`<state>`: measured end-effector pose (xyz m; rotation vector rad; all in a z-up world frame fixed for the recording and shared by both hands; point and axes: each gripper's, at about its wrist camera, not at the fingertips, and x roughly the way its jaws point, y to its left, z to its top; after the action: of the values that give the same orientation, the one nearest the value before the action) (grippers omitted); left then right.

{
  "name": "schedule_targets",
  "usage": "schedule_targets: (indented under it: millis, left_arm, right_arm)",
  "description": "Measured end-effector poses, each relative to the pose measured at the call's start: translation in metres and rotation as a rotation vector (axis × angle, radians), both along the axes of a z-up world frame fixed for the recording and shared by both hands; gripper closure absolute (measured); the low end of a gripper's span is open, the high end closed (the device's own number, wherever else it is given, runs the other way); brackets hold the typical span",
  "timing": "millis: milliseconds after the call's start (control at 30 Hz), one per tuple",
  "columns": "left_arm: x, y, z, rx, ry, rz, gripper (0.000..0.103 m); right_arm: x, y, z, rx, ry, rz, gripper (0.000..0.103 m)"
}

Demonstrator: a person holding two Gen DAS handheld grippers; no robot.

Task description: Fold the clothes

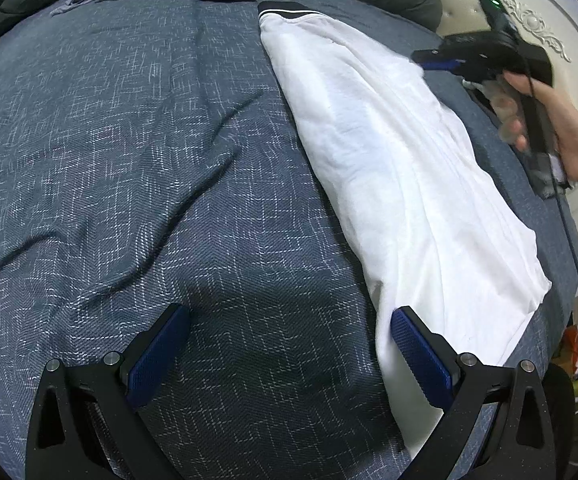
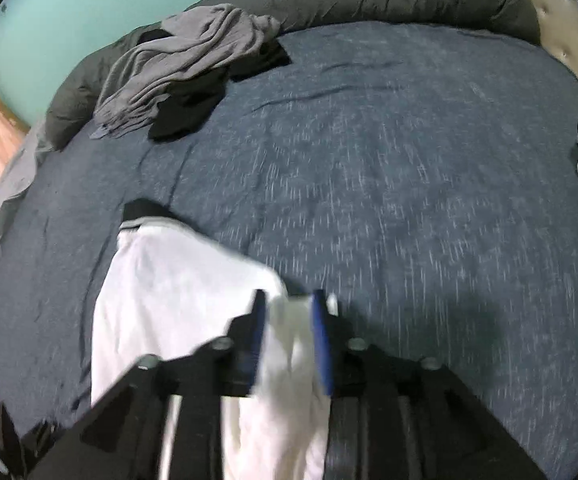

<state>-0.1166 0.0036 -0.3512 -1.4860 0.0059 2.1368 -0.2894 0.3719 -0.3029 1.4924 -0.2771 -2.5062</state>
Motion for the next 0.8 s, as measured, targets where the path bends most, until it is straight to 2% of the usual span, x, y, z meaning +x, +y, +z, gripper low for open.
schedule_targets:
  millis: [233,267,300,333,400,500,633,800]
  left_arm:
    - [0.001,0.003,0.001,-0.002,0.001,0.002,0.0]
    - [0.002,0.004,0.001,-0.003,0.002,0.002,0.0]
    - [0.002,0.005,0.001,-0.004,0.002,0.002,0.0]
    - [0.002,0.005,0.001,-0.005,0.003,0.002,0.0]
    - [0.002,0.006,0.001,-0.005,0.003,0.002,0.0]
    - [0.003,0.008,0.001,-0.006,0.003,0.001,0.0]
    - [0.002,0.01,0.001,-0.008,0.004,-0.001,0.0]
    - [-0.004,0.01,-0.002,-0.008,0.003,0.001,0.0]
  right_arm:
    - [0.03,-0.004,-0.016,-0.031,-0.056,0.101,0.071]
    - [0.032,-0.005,-0.019,-0.022,-0.065,0.106,0.076]
    - [0.033,-0.005,-0.021,-0.028,-0.07,0.101,0.091]
    - [0.034,-0.004,-0.023,-0.034,-0.074,0.095,0.096]
    - [0.036,0.0,-0.024,-0.042,-0.062,0.067,0.099]
    - [0.038,0.015,-0.019,-0.054,-0.02,-0.008,0.1]
    - [0.038,0.031,-0.024,-0.025,-0.036,-0.062,0.1]
    - [0.037,0.042,-0.029,-0.039,-0.036,-0.125,0.1]
